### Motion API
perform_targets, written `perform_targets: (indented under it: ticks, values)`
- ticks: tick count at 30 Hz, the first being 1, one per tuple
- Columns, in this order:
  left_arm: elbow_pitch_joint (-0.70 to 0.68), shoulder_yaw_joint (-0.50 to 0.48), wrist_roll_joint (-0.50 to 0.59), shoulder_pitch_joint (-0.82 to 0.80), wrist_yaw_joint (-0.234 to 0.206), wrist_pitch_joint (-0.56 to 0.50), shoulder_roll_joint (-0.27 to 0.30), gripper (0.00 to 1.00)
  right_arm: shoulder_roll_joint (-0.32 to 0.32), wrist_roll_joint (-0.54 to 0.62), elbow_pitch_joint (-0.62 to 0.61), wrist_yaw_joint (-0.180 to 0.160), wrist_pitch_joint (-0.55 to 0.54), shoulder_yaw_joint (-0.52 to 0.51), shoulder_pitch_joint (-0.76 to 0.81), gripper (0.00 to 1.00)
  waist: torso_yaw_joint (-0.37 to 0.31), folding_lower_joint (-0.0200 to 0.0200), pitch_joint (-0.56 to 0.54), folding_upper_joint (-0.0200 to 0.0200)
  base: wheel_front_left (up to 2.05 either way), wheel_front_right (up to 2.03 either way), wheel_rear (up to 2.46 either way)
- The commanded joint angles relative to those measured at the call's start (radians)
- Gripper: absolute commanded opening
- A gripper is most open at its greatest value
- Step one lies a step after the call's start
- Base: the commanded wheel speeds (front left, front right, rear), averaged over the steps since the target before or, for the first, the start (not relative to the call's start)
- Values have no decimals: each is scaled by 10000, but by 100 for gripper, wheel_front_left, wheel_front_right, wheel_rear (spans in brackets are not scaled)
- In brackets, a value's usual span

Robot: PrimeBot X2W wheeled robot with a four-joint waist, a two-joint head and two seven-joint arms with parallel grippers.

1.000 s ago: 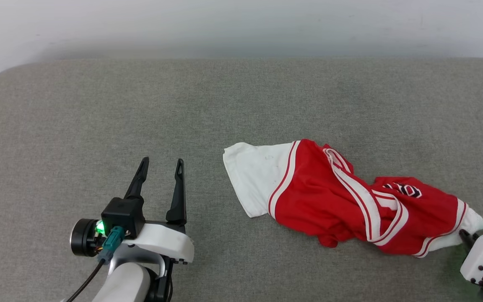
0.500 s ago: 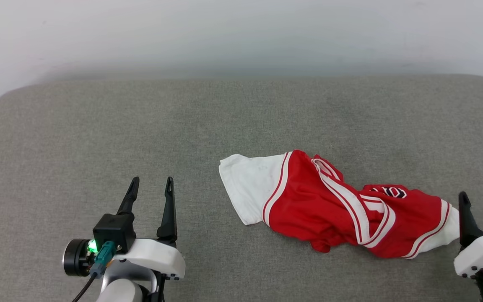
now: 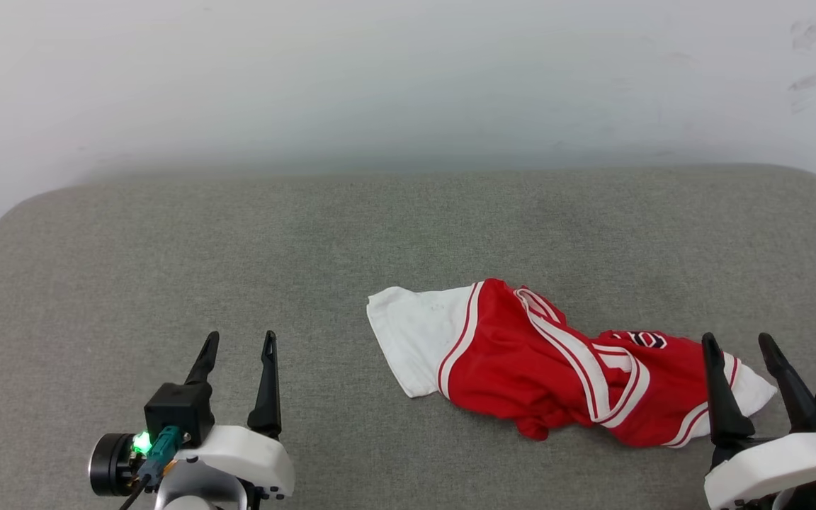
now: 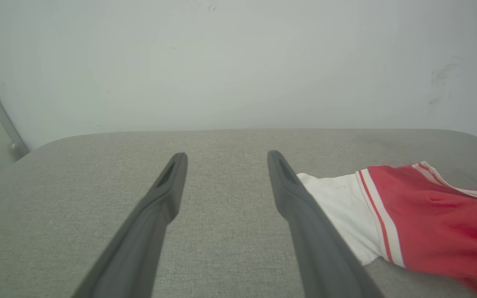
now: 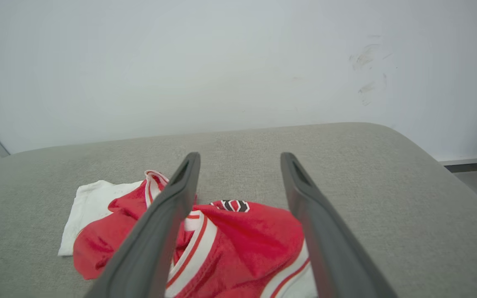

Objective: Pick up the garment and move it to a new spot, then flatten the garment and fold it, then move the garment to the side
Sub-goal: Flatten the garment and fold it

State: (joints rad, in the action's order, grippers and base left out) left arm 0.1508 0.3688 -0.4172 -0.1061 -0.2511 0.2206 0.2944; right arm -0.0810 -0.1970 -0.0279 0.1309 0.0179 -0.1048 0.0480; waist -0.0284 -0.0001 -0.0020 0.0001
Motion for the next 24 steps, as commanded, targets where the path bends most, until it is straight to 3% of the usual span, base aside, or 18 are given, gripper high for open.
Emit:
perform_targets:
  ticks: [1, 7, 12, 19, 24]
  values:
    - [-31, -19, -34, 101, -63, -58, 55, 100, 83, 38, -208, -5, -65, 65, 202, 100, -27, 1, -29, -1, 0, 0, 0]
    - [54, 92, -359, -541, 297, -729, 27, 100, 194, 154, -1072, -3, -316, 307, 445, 100, -140, 1, 123, -1, 0, 0, 0]
    - [424, 523, -395, -2161, 974, -1762, -30, 100, 229, 177, -1546, -3, -435, 425, 105, 100, -231, 1, 786, -1, 0, 0, 0]
    - [1764, 1128, -687, -5023, 2176, -3985, -136, 100, 209, 96, -1842, -3, -266, 627, -588, 100, -591, 1, 1988, -1, 0, 0, 0]
    - [3018, 1734, -956, -6617, 3273, -6169, 132, 100, 217, -84, -1643, -3, -51, 750, -965, 100, -946, 1, 2698, -1, 0, 0, 0]
